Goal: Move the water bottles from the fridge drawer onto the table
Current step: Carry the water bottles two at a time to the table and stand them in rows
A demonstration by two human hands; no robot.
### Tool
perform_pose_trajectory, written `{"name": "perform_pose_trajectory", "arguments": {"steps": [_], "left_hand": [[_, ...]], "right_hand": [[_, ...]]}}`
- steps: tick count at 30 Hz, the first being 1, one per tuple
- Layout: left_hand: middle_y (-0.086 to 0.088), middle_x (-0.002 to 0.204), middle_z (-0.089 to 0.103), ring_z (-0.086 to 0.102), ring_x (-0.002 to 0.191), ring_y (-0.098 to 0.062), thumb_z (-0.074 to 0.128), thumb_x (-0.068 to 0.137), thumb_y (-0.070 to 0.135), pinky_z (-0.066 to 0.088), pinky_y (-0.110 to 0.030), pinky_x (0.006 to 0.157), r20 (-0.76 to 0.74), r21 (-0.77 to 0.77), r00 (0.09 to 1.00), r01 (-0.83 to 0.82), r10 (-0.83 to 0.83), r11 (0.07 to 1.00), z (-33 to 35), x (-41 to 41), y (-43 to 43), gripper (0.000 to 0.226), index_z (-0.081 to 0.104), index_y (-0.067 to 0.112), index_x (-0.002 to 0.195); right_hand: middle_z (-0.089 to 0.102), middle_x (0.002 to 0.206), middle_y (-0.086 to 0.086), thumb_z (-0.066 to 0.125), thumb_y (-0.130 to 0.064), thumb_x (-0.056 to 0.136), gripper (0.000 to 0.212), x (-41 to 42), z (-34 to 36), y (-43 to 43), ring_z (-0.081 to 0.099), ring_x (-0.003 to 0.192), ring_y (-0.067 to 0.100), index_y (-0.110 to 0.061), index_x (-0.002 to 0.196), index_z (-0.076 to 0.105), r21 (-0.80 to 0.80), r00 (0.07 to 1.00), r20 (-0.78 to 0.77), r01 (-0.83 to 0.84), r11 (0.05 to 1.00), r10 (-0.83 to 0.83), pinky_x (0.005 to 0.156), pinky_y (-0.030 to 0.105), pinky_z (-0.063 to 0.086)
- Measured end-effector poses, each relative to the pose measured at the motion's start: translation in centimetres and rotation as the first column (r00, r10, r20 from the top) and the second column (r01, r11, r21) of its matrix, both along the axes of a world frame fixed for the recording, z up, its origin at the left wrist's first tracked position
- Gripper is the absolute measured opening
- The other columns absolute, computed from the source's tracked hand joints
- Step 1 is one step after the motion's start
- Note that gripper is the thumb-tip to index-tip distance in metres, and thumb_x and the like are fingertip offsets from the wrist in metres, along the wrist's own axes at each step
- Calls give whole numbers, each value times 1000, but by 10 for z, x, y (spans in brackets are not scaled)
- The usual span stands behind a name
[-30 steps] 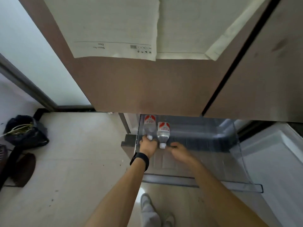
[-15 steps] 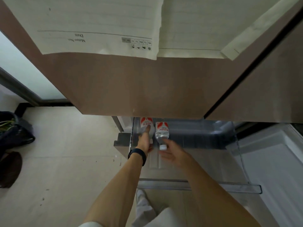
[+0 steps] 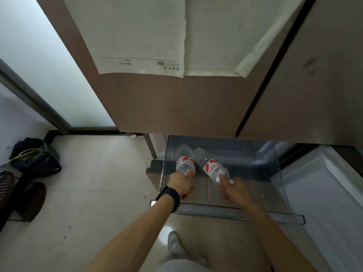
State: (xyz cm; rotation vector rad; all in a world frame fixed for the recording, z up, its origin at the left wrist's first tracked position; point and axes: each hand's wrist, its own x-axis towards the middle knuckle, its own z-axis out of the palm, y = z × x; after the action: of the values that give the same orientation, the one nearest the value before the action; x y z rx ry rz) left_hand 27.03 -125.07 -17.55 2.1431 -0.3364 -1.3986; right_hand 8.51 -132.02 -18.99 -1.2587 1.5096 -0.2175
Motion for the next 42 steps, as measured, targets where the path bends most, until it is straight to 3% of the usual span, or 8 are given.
{"name": "perform_pose_trajectory", "arguments": {"steps": [4, 7, 11, 18, 26, 30, 34, 42], "left_hand": [[-21, 125, 61, 65, 107, -36, 41, 104, 45, 54, -39, 86, 473, 206, 741, 432, -476, 878, 18, 6, 16, 54, 30, 4, 137], [-13, 114, 67, 65, 101, -36, 36, 103, 51, 51, -40, 79, 666, 252, 502, 545, -552, 800, 50, 17, 18, 48, 35, 10, 129], [-8, 110, 65, 65, 90, -30, 42, 103, 50, 55, -43, 77, 751, 300, 210, 736, -626, 607, 77, 16, 3, 43, 37, 16, 129], [-8, 120, 62, 64, 95, -32, 49, 100, 48, 55, -45, 79, 735, 295, 54, 873, -676, 389, 81, -2, -16, 44, 40, 16, 129], [8, 104, 61, 59, 89, -15, 68, 84, 54, 55, -40, 81, 672, -10, 402, 845, -622, 535, 63, 20, -6, 37, 52, 32, 109], [11, 129, 42, 49, 116, -11, 79, 74, 56, 45, -29, 103, 608, -153, 555, 783, -567, 603, 43, 19, 7, 72, 46, 38, 135], [10, 139, 49, 38, 132, -14, 85, 75, 42, 36, -28, 110, 570, -216, 573, 796, -588, 566, 26, 12, 14, 84, 40, 31, 145], [8, 120, 61, 58, 108, -14, 86, 75, 33, 52, -41, 94, 550, -261, 665, 712, -506, 652, 12, 1, 11, 64, 48, 29, 126]], "right_hand": [[62, 91, 6, 45, -53, 99, 41, -18, 39, 6, 61, 77, 26, -14, 107, 43, -254, 917, -350, -289, 923, 191, 67, 33, 44], [62, 99, 8, 43, -53, 99, 37, -24, 64, 5, 63, 91, 32, -17, 109, 44, -352, 849, -469, -434, 830, 245, 68, 34, 42], [68, 107, 6, 41, -54, 98, 38, -15, 85, 1, 65, 94, 29, -18, 112, 46, -364, 688, -644, -660, 657, 335, 72, 39, 53], [65, 110, 2, 48, -49, 97, 29, -1, 99, -5, 64, 95, 24, -23, 110, 44, -339, 575, -679, -797, 500, 456, 75, 39, 52], [55, 107, -13, 64, -56, 85, 33, -12, 73, 6, 55, 90, 7, -35, 107, 51, -434, 827, -346, -559, 706, 442, 70, 26, 44], [34, 133, -16, 80, -61, 69, 82, -11, 37, 18, 42, 118, 8, -41, 138, 41, -425, 904, -202, -428, 798, 377, 98, 28, 40], [47, 130, -23, 84, -62, 58, 85, -3, 13, 22, 53, 117, 6, -58, 127, 34, -413, 944, 11, -295, 861, 329, 98, 38, 50], [59, 119, -17, 86, -39, 69, 74, 3, -6, 20, 60, 108, 9, -44, 127, 41, -408, 962, -53, -264, 874, 266, 89, 38, 56]]}}
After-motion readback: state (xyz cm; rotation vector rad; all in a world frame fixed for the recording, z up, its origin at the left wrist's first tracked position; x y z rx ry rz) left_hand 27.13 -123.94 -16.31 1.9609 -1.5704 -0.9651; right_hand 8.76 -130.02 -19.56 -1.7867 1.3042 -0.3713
